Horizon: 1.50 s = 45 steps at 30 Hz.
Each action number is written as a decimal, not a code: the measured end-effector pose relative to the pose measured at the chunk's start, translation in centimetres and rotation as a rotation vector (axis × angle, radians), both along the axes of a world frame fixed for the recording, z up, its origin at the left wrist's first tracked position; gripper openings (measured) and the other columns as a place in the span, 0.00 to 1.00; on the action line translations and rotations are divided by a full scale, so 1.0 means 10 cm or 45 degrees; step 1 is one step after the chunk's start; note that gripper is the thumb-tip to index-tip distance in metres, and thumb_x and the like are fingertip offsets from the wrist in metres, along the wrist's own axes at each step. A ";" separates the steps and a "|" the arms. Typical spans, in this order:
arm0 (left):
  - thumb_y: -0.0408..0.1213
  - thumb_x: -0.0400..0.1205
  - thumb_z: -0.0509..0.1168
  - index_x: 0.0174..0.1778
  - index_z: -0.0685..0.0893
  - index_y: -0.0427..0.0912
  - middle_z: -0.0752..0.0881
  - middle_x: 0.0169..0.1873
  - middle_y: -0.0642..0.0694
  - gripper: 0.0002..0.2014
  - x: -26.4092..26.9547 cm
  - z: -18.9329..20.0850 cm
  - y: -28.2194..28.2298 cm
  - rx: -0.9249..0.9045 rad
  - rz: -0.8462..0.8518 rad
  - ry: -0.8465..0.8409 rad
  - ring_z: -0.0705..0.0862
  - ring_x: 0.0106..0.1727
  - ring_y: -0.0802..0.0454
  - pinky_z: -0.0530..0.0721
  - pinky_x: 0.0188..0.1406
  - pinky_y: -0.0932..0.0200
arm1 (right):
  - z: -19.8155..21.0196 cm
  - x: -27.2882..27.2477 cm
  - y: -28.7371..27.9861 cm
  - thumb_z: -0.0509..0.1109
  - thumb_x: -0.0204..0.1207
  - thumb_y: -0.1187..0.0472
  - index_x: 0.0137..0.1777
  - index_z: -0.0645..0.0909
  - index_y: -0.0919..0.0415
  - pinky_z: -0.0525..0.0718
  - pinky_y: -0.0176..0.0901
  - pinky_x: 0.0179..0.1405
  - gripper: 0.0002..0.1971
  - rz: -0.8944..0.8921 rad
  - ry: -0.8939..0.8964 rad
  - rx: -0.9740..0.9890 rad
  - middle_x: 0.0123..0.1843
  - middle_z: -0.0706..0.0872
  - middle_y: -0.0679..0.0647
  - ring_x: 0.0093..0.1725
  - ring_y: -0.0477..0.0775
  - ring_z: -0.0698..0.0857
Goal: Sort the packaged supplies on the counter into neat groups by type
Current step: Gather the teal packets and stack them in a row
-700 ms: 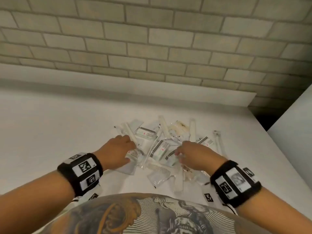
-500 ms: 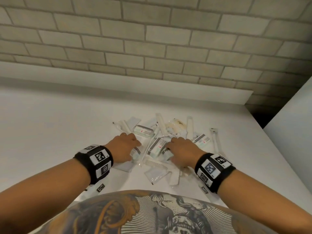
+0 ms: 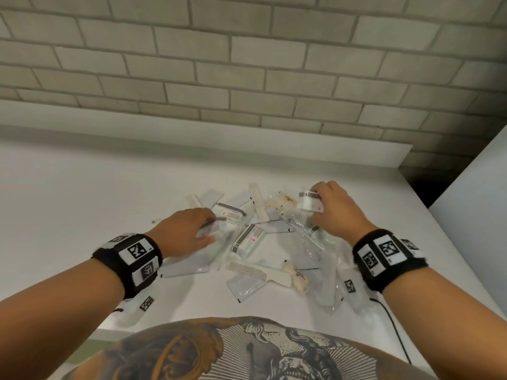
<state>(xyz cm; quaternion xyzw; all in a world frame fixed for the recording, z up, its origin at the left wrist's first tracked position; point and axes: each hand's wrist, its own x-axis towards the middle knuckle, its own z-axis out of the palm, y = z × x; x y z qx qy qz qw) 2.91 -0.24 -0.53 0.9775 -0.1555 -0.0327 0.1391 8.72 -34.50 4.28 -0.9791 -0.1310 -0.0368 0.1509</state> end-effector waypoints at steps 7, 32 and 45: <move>0.50 0.83 0.61 0.78 0.66 0.49 0.73 0.70 0.49 0.26 0.31 0.33 -0.35 -0.221 0.048 -0.046 0.77 0.67 0.50 0.75 0.64 0.55 | -0.47 0.14 -0.37 0.70 0.75 0.62 0.67 0.74 0.47 0.78 0.49 0.60 0.21 0.121 0.359 -0.463 0.63 0.80 0.49 0.58 0.53 0.77; 0.57 0.73 0.70 0.54 0.77 0.46 0.81 0.47 0.48 0.22 0.66 0.49 0.34 0.022 0.378 0.022 0.79 0.43 0.50 0.73 0.39 0.57 | -0.44 0.04 0.85 0.74 0.66 0.50 0.60 0.71 0.39 0.79 0.46 0.48 0.23 0.533 0.321 -0.396 0.49 0.80 0.42 0.50 0.51 0.78; 0.61 0.68 0.69 0.61 0.74 0.48 0.80 0.55 0.48 0.30 0.27 0.00 1.54 0.351 0.380 0.442 0.81 0.52 0.47 0.80 0.50 0.55 | -0.03 -0.49 2.53 0.69 0.73 0.48 0.65 0.69 0.50 0.77 0.45 0.42 0.22 0.667 0.336 -0.341 0.54 0.83 0.50 0.50 0.58 0.83</move>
